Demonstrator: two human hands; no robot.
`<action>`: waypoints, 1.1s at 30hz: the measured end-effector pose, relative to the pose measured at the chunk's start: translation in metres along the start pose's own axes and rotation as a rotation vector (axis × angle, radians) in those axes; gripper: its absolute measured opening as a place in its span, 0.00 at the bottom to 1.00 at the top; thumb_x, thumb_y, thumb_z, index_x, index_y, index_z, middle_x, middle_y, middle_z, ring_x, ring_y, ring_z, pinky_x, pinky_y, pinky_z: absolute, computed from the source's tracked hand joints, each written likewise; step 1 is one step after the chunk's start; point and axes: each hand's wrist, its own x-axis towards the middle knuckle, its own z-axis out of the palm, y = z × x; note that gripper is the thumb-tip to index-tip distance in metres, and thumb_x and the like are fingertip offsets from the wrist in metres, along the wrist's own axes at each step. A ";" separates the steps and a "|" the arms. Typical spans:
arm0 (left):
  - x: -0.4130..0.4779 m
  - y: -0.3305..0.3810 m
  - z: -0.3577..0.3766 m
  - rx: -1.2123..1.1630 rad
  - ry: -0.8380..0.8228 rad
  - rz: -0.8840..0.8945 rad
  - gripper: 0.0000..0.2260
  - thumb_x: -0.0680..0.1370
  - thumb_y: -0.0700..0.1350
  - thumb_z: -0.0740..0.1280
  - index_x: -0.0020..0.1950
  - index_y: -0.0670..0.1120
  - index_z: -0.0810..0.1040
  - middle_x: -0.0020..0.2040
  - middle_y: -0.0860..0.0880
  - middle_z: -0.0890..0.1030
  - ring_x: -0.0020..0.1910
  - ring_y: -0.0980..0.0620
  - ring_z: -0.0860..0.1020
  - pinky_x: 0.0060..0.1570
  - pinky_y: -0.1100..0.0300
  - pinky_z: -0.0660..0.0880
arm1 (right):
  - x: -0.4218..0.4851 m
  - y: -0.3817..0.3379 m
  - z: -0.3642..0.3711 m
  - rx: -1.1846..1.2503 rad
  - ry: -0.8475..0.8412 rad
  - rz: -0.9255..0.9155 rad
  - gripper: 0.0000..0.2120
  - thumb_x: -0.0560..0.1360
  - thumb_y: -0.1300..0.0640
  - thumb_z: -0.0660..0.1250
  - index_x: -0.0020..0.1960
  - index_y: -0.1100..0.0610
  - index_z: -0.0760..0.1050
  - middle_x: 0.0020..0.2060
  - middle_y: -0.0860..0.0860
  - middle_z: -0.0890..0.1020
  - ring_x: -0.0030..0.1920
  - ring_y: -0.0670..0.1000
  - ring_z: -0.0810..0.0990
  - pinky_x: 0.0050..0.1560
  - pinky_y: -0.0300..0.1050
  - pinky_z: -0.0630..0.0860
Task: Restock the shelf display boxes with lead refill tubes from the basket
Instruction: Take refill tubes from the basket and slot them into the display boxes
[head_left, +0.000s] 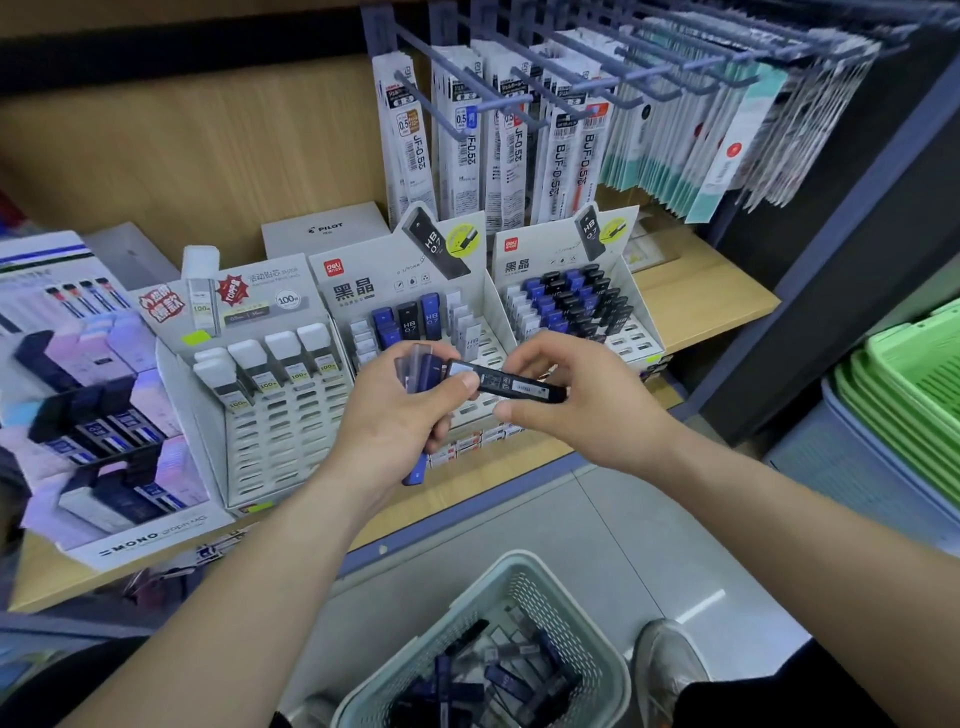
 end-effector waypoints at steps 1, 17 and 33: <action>0.000 0.000 0.001 -0.007 -0.001 -0.003 0.10 0.76 0.40 0.74 0.55 0.46 0.78 0.37 0.42 0.83 0.26 0.52 0.70 0.24 0.60 0.69 | 0.001 0.000 0.000 -0.049 0.015 -0.013 0.09 0.72 0.51 0.77 0.48 0.46 0.79 0.41 0.43 0.83 0.38 0.43 0.80 0.39 0.36 0.75; 0.007 -0.009 0.006 0.059 -0.085 -0.080 0.08 0.78 0.38 0.71 0.56 0.46 0.78 0.38 0.45 0.77 0.28 0.53 0.72 0.28 0.60 0.73 | 0.006 0.010 -0.006 0.193 -0.150 0.033 0.25 0.77 0.63 0.70 0.69 0.42 0.70 0.50 0.58 0.80 0.45 0.66 0.83 0.46 0.60 0.83; -0.011 -0.014 -0.074 0.140 -0.037 -0.090 0.10 0.84 0.39 0.61 0.65 0.44 0.73 0.54 0.52 0.86 0.48 0.47 0.85 0.51 0.47 0.80 | 0.093 -0.011 0.039 -0.217 0.165 -0.200 0.09 0.74 0.59 0.73 0.46 0.50 0.75 0.39 0.44 0.81 0.42 0.49 0.81 0.47 0.50 0.79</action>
